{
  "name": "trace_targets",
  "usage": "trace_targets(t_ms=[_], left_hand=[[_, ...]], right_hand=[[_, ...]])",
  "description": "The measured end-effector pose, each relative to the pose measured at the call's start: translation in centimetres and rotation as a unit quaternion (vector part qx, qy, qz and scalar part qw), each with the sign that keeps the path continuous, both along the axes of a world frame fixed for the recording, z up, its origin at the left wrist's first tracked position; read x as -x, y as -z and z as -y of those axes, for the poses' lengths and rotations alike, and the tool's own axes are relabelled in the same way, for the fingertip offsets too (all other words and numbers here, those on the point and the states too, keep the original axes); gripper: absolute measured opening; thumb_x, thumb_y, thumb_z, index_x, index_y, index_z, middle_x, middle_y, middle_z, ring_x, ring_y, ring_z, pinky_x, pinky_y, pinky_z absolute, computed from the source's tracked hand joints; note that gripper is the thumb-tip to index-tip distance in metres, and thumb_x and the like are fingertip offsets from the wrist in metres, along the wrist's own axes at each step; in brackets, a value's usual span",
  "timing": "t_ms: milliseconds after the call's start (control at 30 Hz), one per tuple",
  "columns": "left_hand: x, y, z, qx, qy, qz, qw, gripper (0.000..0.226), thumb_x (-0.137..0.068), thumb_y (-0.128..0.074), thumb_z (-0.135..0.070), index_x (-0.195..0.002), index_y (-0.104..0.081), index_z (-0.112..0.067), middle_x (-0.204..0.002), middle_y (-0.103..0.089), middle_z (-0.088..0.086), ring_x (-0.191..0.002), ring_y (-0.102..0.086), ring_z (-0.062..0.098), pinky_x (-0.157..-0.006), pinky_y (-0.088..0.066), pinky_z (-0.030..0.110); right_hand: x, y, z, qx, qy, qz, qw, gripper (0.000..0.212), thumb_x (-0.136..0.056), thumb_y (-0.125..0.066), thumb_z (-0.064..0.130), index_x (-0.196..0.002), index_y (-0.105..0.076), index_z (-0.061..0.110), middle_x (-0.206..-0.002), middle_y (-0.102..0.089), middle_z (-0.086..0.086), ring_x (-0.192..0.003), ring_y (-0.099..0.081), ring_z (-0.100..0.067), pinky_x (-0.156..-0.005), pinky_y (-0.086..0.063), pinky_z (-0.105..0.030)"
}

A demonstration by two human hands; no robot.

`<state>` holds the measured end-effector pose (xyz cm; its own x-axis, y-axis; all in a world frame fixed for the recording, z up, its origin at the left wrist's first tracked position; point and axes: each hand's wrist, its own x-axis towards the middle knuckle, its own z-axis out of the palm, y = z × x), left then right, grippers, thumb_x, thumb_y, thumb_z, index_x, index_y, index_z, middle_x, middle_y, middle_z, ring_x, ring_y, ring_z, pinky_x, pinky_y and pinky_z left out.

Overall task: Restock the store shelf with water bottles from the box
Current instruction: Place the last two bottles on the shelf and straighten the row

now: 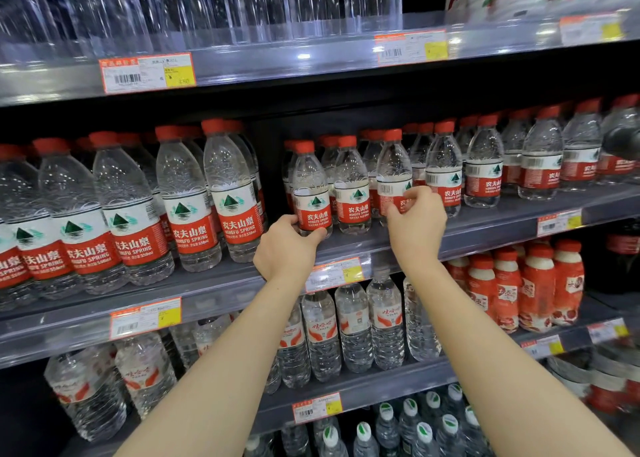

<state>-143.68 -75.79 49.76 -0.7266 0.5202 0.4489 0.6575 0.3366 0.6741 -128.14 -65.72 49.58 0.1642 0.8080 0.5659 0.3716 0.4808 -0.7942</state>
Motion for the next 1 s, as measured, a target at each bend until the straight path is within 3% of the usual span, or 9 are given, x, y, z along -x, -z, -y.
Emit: trace_targets(t_ms=[133,300,767,1000], left_hand=[[0.1,0.0,-0.1,-0.002,0.002,0.004,1.000,0.054,-0.081,-0.076,-0.064,-0.126,-0.068,-0.035,-0.111,-0.076,-0.013,-0.104,-0.070,0.019,-0.075,-0.050,0.034],[0.2,0.1,-0.1,0.000,0.003,0.002,1.000,0.059,-0.082,-0.076,-0.065,-0.130,-0.066,-0.033,-0.113,-0.075,-0.012,-0.105,-0.070,0.019,-0.077,-0.053,0.035],[0.3,0.2,-0.1,0.000,0.002,-0.005,1.000,0.054,-0.083,-0.074,-0.065,-0.127,-0.067,-0.034,-0.109,-0.075,-0.015,-0.102,-0.070,0.017,-0.072,-0.050,0.033],[0.3,0.2,-0.1,0.004,0.003,-0.007,1.000,0.052,-0.083,-0.075,-0.063,-0.126,-0.067,-0.034,-0.113,-0.075,-0.014,-0.106,-0.069,0.019,-0.074,-0.047,0.033]], right_hand=[[-0.6,0.1,-1.2,0.033,0.009,0.054,0.998,0.049,-0.089,-0.075,0.020,-0.131,-0.053,0.007,-0.125,-0.057,-0.012,-0.111,-0.058,-0.030,-0.085,-0.044,-0.035],[-0.4,0.0,-2.5,0.060,0.012,0.126,0.990,0.031,-0.091,-0.071,0.025,-0.117,-0.063,0.010,-0.110,-0.072,-0.013,-0.107,-0.064,-0.037,-0.069,-0.040,-0.032],[0.1,0.3,-2.3,0.043,0.059,0.156,0.985,0.034,-0.091,-0.074,0.036,-0.117,-0.066,0.016,-0.104,-0.075,-0.007,-0.100,-0.068,-0.031,-0.066,-0.039,-0.032],[0.4,0.2,-2.6,0.042,0.077,0.190,0.978,0.032,-0.089,-0.074,0.041,-0.106,-0.063,0.016,-0.095,-0.073,-0.008,-0.093,-0.067,-0.033,-0.062,-0.040,-0.033]])
